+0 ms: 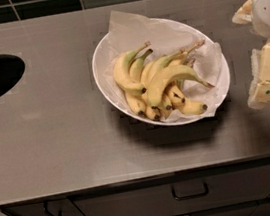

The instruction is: Pick banana from white bowl

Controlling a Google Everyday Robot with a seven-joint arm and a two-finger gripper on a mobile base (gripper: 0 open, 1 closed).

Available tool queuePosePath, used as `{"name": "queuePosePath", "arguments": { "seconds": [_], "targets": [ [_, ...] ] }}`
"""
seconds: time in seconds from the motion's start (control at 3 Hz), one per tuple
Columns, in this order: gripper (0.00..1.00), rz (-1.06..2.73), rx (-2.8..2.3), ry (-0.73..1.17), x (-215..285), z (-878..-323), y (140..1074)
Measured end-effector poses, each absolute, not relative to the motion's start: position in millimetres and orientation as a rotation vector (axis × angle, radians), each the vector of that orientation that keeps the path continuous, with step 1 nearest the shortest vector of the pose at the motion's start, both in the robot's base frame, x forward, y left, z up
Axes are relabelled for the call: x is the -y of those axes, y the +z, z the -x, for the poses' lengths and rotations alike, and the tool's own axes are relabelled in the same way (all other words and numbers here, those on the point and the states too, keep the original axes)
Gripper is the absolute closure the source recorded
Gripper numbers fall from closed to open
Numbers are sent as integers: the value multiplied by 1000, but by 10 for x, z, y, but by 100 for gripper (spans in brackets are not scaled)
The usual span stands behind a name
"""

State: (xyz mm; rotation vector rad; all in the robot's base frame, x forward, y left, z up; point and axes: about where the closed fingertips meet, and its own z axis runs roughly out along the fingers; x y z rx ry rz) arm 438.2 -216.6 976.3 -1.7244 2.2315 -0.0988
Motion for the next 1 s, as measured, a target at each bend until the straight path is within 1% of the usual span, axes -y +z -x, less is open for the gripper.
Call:
{"name": "queuePosePath", "arguments": {
  "seconds": [0.33,1.0],
  "targets": [
    [0,1724,-2231,-99,2166,-4382,9763],
    [0,1777,-2191,-64,2108,-4821,9696]
  ]
}}
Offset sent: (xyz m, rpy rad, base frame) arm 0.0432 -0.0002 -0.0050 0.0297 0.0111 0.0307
